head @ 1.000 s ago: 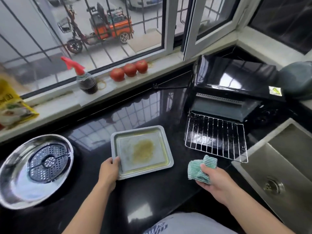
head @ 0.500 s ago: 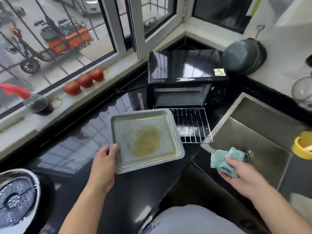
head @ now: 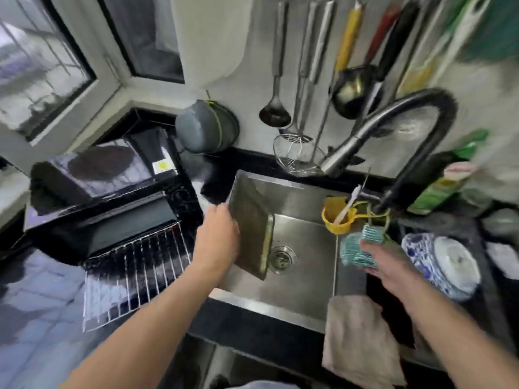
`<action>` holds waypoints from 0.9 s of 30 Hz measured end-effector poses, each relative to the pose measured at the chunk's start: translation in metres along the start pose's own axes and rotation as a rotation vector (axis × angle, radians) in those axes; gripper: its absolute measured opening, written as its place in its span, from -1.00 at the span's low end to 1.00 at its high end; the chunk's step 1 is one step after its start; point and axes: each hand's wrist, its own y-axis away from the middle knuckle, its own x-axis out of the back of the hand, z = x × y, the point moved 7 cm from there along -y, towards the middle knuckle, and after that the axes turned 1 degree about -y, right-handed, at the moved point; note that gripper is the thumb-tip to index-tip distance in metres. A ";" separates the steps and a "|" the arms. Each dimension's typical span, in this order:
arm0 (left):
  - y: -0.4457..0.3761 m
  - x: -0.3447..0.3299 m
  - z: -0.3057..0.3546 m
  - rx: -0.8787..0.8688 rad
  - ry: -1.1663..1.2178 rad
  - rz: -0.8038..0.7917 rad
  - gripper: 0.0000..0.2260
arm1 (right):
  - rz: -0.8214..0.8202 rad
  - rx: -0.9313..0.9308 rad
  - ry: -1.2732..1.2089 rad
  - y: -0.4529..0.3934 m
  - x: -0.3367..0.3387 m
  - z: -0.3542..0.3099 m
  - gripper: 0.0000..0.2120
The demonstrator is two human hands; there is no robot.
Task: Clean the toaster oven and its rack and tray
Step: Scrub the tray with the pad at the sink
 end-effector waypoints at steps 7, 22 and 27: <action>-0.028 -0.073 0.047 -0.031 -0.317 -0.101 -0.70 | 0.019 0.128 0.256 -0.127 0.023 -0.054 -0.71; -0.016 -0.183 0.009 0.791 1.147 -0.167 -0.82 | -0.173 0.063 0.620 -0.191 -0.012 -0.088 -0.18; -0.012 -0.202 0.007 0.818 1.090 -0.164 -0.73 | -0.163 0.222 0.825 -0.183 -0.004 -0.080 -0.18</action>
